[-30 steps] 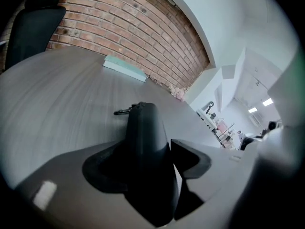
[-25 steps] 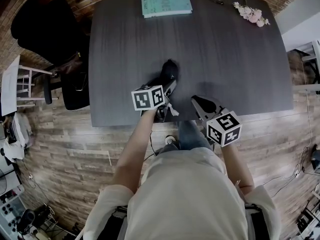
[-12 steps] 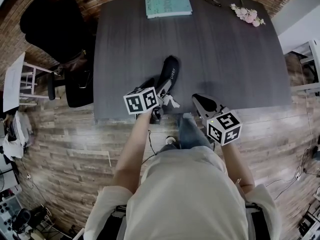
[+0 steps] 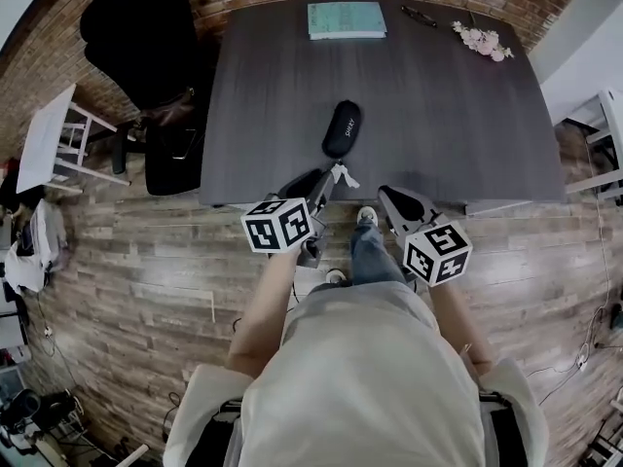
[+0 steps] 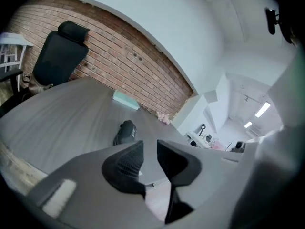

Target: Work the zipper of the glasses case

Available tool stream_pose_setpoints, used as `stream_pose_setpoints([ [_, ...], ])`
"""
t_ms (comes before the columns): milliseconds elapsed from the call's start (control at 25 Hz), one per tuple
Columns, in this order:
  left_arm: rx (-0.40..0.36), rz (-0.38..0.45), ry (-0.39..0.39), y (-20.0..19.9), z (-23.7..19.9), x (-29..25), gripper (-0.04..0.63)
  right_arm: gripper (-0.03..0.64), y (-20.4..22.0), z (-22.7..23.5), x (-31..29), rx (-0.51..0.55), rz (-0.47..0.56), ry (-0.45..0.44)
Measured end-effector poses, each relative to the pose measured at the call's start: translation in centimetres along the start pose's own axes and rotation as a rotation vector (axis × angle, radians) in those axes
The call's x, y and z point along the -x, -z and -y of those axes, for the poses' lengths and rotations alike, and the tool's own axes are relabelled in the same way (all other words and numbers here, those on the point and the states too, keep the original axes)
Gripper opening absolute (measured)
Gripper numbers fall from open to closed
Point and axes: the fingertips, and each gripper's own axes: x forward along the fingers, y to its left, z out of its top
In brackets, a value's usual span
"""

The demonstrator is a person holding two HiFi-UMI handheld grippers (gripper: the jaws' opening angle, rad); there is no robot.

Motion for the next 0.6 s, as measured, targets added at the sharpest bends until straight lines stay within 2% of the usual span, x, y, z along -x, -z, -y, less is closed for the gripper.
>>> stream_pose_setpoints([
  [120,-0.042,0.016,-0.014,0.8,1.1,2.9,0.041,0.006,0.4,-1.9,1.2,0.026,0.008,-0.015],
  [200,-0.076,0.026,-0.012,1.4,2.1,4.7,0.023,0.005,0.7,-3.0,2.0,0.046,0.013,-0.022],
  [360,-0.133,0.065,-0.003,2.0,4.0,7.4,0.012,0.005,0.9,-4.3,3.3,0.065,0.040,-0.017],
  [600,-0.128,0.080,0.007,3.7,5.0,10.5,0.011,0.003,1.4,-6.0,4.8,0.066,0.088,0.001],
])
